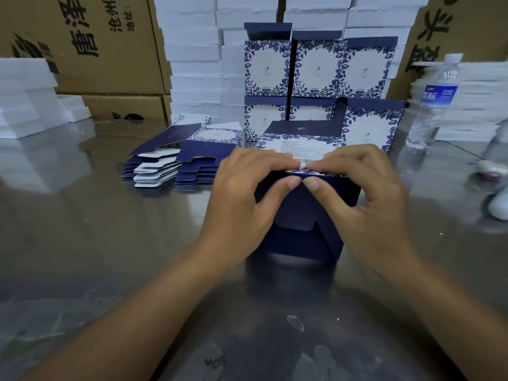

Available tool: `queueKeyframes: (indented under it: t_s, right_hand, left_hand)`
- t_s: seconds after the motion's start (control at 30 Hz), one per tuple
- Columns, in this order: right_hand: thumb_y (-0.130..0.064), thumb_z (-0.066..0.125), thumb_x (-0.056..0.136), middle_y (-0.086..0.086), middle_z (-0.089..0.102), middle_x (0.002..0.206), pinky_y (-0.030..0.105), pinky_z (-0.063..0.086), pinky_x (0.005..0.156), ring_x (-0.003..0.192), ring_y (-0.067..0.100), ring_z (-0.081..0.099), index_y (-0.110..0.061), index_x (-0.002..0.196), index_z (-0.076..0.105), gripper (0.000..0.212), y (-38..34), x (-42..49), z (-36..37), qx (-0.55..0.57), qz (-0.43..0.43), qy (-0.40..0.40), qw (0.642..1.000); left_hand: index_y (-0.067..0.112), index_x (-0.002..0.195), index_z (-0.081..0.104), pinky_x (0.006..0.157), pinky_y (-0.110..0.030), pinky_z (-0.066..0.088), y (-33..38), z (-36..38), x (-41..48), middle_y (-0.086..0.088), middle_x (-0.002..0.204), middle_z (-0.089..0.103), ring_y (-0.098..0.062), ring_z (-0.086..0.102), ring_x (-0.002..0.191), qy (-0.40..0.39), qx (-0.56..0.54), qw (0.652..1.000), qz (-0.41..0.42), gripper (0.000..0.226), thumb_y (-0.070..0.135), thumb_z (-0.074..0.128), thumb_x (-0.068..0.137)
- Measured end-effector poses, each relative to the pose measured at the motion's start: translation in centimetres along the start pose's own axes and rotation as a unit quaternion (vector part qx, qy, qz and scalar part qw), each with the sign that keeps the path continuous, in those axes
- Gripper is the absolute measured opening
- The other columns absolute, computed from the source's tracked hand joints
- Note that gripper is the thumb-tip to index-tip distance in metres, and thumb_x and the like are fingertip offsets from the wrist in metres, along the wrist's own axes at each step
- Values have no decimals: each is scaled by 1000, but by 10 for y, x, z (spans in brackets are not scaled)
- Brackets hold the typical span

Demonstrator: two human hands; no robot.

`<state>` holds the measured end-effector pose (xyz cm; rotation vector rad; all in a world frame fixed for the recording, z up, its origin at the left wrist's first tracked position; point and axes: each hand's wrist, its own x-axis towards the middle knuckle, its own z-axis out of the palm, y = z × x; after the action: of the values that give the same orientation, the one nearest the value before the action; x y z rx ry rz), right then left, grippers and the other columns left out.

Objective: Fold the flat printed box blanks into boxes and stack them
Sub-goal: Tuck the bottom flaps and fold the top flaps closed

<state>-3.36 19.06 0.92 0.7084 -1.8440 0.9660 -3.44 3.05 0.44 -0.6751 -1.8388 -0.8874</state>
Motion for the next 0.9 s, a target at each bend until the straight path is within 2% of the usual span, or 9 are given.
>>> queueKeyframes:
  t_s: [0.07,0.27,0.4,0.53,0.67,0.77,0.9]
  right_hand:
    - [-25,68,82,2,58,89,27,47,79,88,22,59,-12,89,72,16,0,0,1,2,-10,23,1000]
    - [-14,69,82,4,63,84,16,44,79,84,12,59,-16,88,68,6,0,1,1,36,-4,22,999]
    - [-11,67,84,2,62,82,21,45,75,80,15,59,-7,81,70,6,0,0,3,3,-12,28,1000]
    - [-12,67,84,3,62,81,19,44,73,79,13,57,-7,80,70,7,1,1,3,1,-13,28,1000]
    - [-16,70,83,0,62,84,18,46,76,82,11,59,-7,84,71,9,6,5,-1,17,-29,11,999]
    - [-19,66,86,-2,65,90,22,49,83,88,15,64,-6,89,72,15,12,5,-7,-7,-41,6,999]
    - [-15,63,88,-3,64,88,23,49,82,86,18,64,-4,86,72,15,14,6,-7,-24,-46,13,999]
  left_hand:
    - [15,92,72,87,-42,43,3,-1,0,18,100,62,-10,60,92,12,14,1000,1,16,27,66,84]
    - [17,88,73,88,-40,44,10,-5,4,22,92,62,-5,58,88,3,-40,998,-51,15,27,72,78]
    - [12,84,73,89,-34,42,10,-5,7,23,88,61,-6,57,86,-8,-49,997,-54,10,21,70,80]
    - [11,81,72,87,-30,38,11,-3,7,20,87,61,-8,56,84,-3,-43,998,-50,8,19,69,80]
    - [11,82,72,87,-31,41,9,-4,7,22,89,60,-8,57,87,-4,-42,998,-45,8,19,69,81]
    - [16,87,72,89,-31,45,6,-4,8,25,89,60,-7,58,91,-12,-69,995,-77,8,19,68,81]
    - [18,93,69,86,-14,44,2,-6,7,19,93,63,-5,60,94,-21,-91,991,-95,11,17,65,84]
